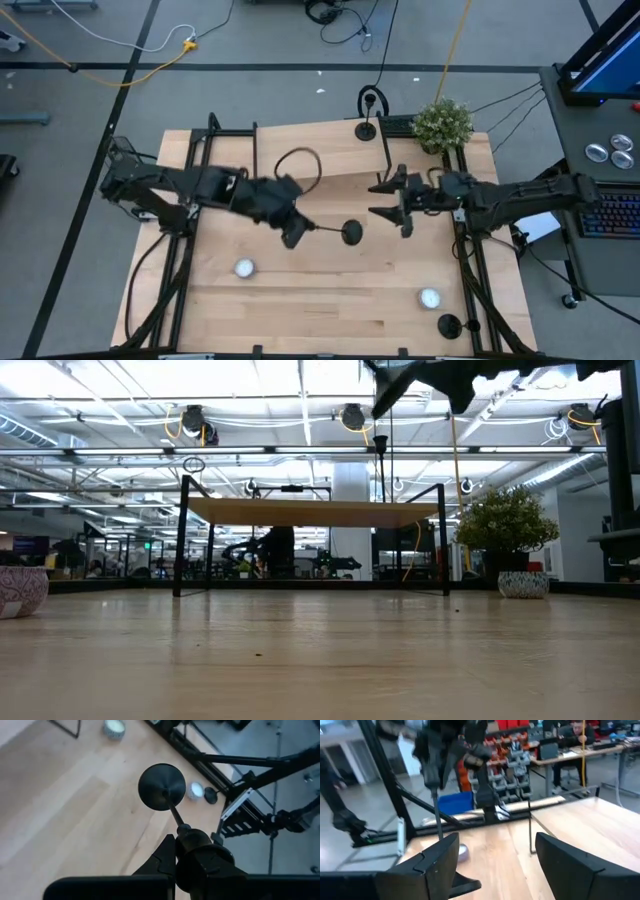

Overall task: Pick & Place candle stick holders
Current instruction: Put the left black candle holder on the shelf aligned with the other black candle holder

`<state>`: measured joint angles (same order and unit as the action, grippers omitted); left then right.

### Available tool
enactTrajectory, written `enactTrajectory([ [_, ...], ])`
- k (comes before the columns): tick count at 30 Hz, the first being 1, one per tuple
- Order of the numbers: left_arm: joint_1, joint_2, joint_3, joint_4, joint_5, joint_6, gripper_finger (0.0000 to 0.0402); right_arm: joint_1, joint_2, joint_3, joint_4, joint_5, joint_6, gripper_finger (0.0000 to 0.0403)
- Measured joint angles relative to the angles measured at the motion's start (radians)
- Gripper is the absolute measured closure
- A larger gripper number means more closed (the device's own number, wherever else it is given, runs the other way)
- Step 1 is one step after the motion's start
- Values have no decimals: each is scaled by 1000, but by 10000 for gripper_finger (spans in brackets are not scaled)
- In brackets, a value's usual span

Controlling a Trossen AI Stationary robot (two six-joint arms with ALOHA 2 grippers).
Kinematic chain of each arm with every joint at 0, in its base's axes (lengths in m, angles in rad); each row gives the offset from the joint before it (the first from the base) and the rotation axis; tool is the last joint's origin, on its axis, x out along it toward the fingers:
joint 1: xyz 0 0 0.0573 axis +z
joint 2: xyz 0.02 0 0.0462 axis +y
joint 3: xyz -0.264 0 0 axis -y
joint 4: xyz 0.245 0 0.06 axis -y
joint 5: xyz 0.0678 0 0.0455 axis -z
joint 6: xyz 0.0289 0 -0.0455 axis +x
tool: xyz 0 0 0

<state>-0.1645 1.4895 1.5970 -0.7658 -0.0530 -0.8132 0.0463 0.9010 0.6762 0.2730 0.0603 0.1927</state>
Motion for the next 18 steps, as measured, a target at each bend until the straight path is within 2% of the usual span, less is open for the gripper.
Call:
enactTrajectory([
  [5, 122, 23, 2, 21, 122, 114, 387, 15, 126, 93, -37, 21, -52, 149],
  [9, 186, 60, 2, 31, 221, 176, 387, 12, 207, 199, -145, 22, -85, 149],
  [18, 254, 165, 2, 90, 381, 235, 387, -14, 340, 387, -455, 21, -73, 149],
])
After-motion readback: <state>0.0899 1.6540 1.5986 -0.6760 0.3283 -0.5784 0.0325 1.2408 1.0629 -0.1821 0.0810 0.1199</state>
